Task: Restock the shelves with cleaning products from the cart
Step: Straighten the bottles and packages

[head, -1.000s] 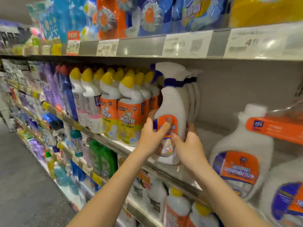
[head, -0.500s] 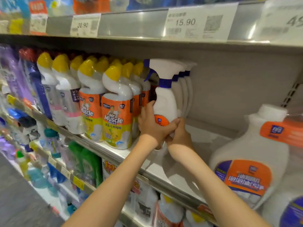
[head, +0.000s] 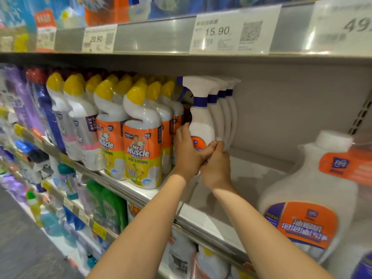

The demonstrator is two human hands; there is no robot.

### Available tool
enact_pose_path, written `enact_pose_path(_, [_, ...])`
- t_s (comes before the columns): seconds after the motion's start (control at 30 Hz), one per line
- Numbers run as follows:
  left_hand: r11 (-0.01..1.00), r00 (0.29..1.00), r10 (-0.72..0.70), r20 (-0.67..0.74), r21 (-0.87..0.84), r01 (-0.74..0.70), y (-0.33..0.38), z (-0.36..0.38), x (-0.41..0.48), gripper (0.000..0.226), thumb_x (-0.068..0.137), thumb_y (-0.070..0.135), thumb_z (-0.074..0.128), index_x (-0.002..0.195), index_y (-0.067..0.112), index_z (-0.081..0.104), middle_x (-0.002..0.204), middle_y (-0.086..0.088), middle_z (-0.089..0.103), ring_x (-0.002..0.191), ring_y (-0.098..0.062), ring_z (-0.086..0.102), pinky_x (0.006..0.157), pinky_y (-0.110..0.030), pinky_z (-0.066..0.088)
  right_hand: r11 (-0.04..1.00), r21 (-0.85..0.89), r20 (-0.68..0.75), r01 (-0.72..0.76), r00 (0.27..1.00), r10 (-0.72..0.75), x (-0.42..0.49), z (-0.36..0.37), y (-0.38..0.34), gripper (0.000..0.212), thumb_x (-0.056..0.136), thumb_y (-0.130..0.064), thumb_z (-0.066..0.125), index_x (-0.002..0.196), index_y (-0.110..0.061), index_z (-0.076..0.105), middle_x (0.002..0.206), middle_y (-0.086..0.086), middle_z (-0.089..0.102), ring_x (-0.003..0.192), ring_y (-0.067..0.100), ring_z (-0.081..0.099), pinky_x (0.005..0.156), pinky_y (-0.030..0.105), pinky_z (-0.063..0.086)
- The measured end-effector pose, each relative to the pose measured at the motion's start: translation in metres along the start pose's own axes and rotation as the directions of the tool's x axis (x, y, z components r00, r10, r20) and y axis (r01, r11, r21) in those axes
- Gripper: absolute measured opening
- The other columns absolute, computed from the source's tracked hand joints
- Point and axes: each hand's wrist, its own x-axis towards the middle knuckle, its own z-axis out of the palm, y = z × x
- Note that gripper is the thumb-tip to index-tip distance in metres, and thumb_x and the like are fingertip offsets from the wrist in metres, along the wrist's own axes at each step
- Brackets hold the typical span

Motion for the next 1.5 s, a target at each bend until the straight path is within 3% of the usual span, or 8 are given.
enact_pose_path(0.23, [0.999,1.000,-0.009,0.004,0.032,0.009,0.000,0.005,0.002,0.082,0.079,0.034,0.075,0.141,0.006,0.031,0.136,-0.014,0.036,0.128,-0.027,0.036,0.110,-0.041,0.031,1.000,0.020,0.007,-0.002,1.000,0.002,0.004,0.002,0.004,0.062,0.096,-0.022,0.054,0.147,-0.018,0.019,0.132,0.015,0.044,0.119,0.035,0.047,0.099,0.045,0.046])
enact_pose_path(0.5, [0.991,0.992,-0.123,0.025,0.059,0.121,0.020,-0.014,-0.016,0.067,0.088,0.019,0.066,0.144,0.009,0.031,0.148,-0.012,0.033,0.134,-0.025,0.035,0.110,-0.031,0.030,0.995,0.025,0.192,-0.096,0.977,0.089,-0.029,-0.021,-0.003,0.062,0.091,-0.010,0.060,0.144,-0.013,0.029,0.141,0.012,0.043,0.126,0.028,0.047,0.098,0.035,0.042])
enact_pose_path(0.63, [0.973,0.974,-0.226,0.004,-0.043,0.226,0.039,-0.040,-0.058,0.036,0.091,0.018,0.062,0.125,0.010,0.055,0.126,-0.008,0.056,0.117,-0.021,0.053,0.094,-0.027,0.043,0.956,0.274,0.130,0.100,0.982,-0.140,-0.076,-0.038,0.009,0.020,0.091,-0.014,0.061,0.106,-0.027,0.060,0.102,-0.005,0.064,0.094,0.009,0.062,0.070,0.012,0.045])
enact_pose_path(0.7, [0.953,0.960,-0.274,0.052,-0.119,0.278,0.050,-0.055,-0.087,0.027,0.092,0.017,0.060,0.118,0.010,0.059,0.116,-0.006,0.064,0.107,-0.017,0.060,0.090,-0.025,0.048,0.885,0.426,0.063,0.186,0.970,-0.235,-0.100,-0.051,0.014,0.028,0.090,-0.012,0.063,0.087,-0.039,0.058,0.083,-0.021,0.065,0.082,-0.007,0.062,0.066,0.004,0.044])
enact_pose_path(0.83, [0.914,0.942,-0.328,0.071,-0.229,0.336,0.076,-0.085,-0.144,0.016,0.093,0.017,0.060,0.108,0.011,0.064,0.101,-0.003,0.067,0.096,-0.019,0.066,0.087,-0.034,0.054,0.781,0.559,0.021,0.278,0.937,-0.348,-0.139,-0.072,0.024,0.022,0.089,-0.009,0.066,0.092,-0.031,0.065,0.084,-0.018,0.071,0.085,-0.002,0.066,0.074,0.013,0.050])
enact_pose_path(1.0, [0.891,0.925,-0.379,0.040,-0.253,0.376,0.095,-0.128,-0.223,0.014,0.093,0.016,0.059,0.098,0.004,0.064,0.082,-0.010,0.066,0.074,-0.016,0.065,0.072,-0.034,0.056,0.749,0.642,0.179,0.163,0.919,-0.353,-0.191,-0.084,0.039,0.008,0.087,-0.013,0.068,0.090,-0.020,0.068,0.085,-0.002,0.071,0.083,0.011,0.067,0.077,0.030,0.056])
enact_pose_path(1.27, [0.825,0.838,-0.534,-0.111,-0.285,0.488,0.107,-0.203,-0.383,0.011,0.091,0.015,0.060,0.081,0.013,0.064,0.064,0.005,0.064,0.059,-0.005,0.058,0.058,-0.016,0.047,0.738,0.663,0.627,-0.123,0.630,-0.458,-0.307,-0.067,0.049,0.008,0.081,0.000,0.069,0.086,-0.006,0.067,0.073,0.004,0.069,0.064,0.011,0.062,0.061,0.016,0.051])
enact_pose_path(1.5, [0.761,0.665,-0.646,-0.374,-0.387,0.521,0.121,-0.256,-0.484,0.010,0.087,0.018,0.060,0.079,0.012,0.062,0.064,0.006,0.062,0.058,-0.004,0.056,0.060,-0.015,0.047,0.751,0.614,0.772,-0.243,0.385,-0.506,-0.389,-0.042,0.025,0.018,0.067,-0.017,0.073,0.082,-0.008,0.069,0.073,0.005,0.070,0.067,0.009,0.062,0.062,0.015,0.050])
